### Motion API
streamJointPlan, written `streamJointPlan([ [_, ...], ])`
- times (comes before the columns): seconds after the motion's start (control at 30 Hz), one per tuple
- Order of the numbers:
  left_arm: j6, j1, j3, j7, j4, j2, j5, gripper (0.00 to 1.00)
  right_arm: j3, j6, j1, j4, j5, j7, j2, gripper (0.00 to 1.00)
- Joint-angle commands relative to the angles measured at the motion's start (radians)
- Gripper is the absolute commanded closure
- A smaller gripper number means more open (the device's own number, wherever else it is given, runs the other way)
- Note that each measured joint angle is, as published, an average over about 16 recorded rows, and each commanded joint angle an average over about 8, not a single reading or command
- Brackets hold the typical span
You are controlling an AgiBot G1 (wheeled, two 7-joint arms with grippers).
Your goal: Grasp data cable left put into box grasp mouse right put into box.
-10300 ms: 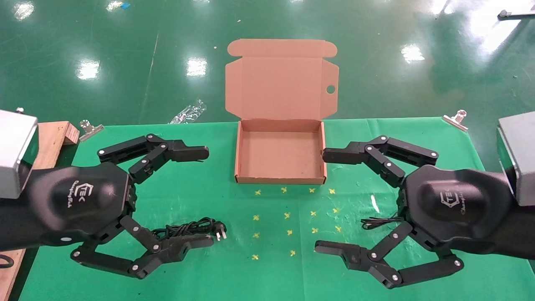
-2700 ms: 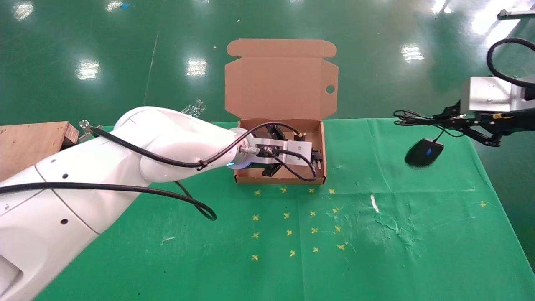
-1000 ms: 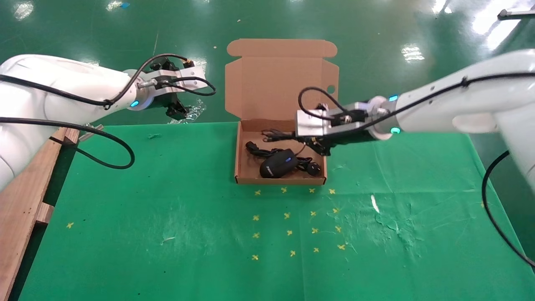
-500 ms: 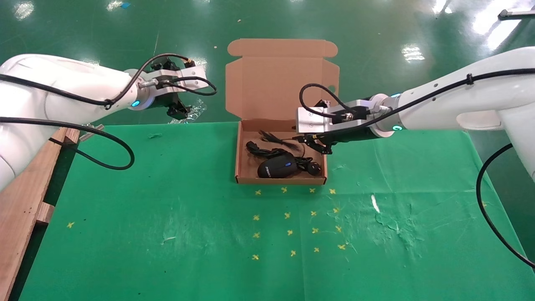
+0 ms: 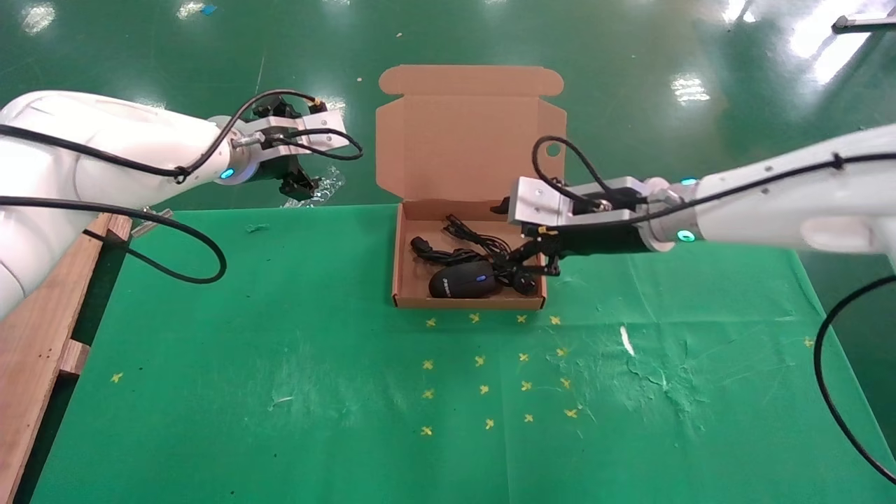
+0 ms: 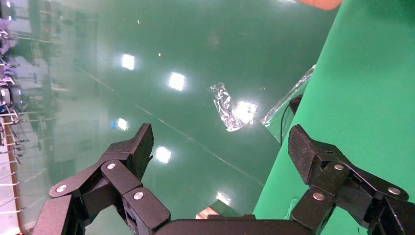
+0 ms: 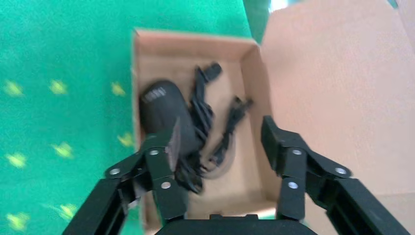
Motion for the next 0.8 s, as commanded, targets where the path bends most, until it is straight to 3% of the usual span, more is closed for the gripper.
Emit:
streamJointPlan([
  [0.03, 0.000, 0.000, 0.000, 0.000, 0.000, 0.000, 0.000, 0.00, 0.018, -0.015, -0.021, 0.026, 0.031, 0.017, 0.021, 0.00],
  [0.8, 0.000, 0.000, 0.000, 0.000, 0.000, 0.000, 0.000, 0.00, 0.218, -0.187, -0.262, 0.326, 0.387, 0.212, 0.265, 0.00],
])
